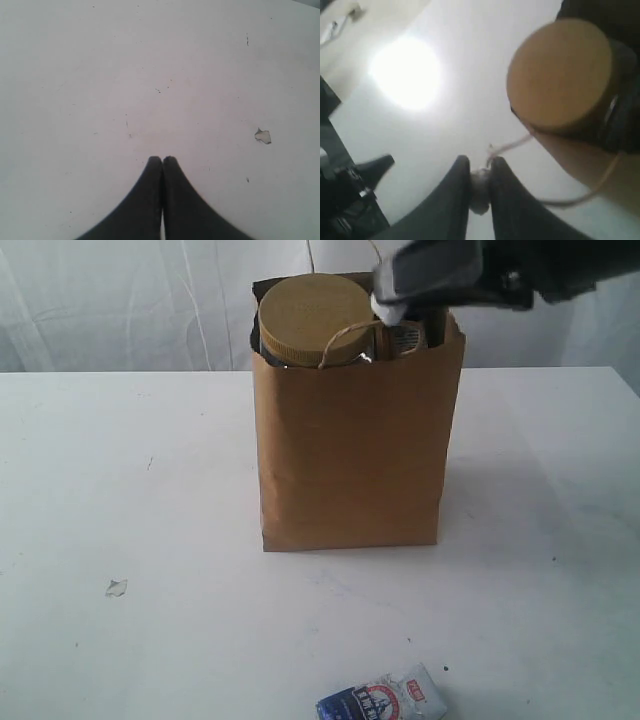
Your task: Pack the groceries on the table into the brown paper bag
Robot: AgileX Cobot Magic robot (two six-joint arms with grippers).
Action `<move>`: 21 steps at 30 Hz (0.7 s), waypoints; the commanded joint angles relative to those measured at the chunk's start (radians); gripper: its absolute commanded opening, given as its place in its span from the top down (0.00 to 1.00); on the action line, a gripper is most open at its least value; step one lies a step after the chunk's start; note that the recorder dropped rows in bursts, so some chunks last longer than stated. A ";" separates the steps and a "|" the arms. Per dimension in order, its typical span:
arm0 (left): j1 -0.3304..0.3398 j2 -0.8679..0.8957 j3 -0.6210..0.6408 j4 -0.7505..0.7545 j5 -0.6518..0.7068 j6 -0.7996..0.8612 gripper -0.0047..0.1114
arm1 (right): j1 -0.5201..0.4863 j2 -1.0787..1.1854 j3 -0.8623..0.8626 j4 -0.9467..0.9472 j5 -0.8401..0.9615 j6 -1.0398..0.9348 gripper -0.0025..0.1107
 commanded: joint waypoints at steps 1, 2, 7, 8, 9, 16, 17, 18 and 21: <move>-0.004 -0.004 0.003 -0.006 0.022 0.002 0.96 | -0.001 0.077 -0.020 0.348 -0.154 -0.260 0.86; -0.004 -0.004 0.003 -0.006 0.022 0.002 0.96 | -0.001 0.093 -0.025 0.392 -0.194 -0.337 0.86; -0.004 -0.004 0.003 -0.006 0.022 0.002 0.96 | -0.001 0.227 -0.026 0.442 -0.464 -0.474 0.86; -0.004 -0.004 0.003 -0.006 0.022 0.002 0.96 | -0.001 0.249 -0.026 0.439 -0.487 -0.479 0.86; -0.004 -0.004 0.003 -0.006 0.022 0.002 0.96 | -0.001 0.268 -0.026 0.439 -0.513 -0.497 0.86; -0.004 -0.004 0.003 -0.006 0.022 0.002 0.96 | -0.001 0.366 -0.026 0.441 -0.653 -0.579 0.86; -0.004 -0.004 0.003 -0.006 0.022 0.002 0.96 | -0.001 0.374 -0.026 0.441 -0.627 -0.579 0.86; -0.004 -0.004 0.003 -0.006 0.022 0.002 0.96 | -0.001 0.380 -0.026 0.441 -0.590 -0.579 0.85; -0.004 -0.004 0.003 -0.006 0.022 0.002 0.96 | -0.001 0.394 -0.026 0.439 -0.513 -0.579 0.80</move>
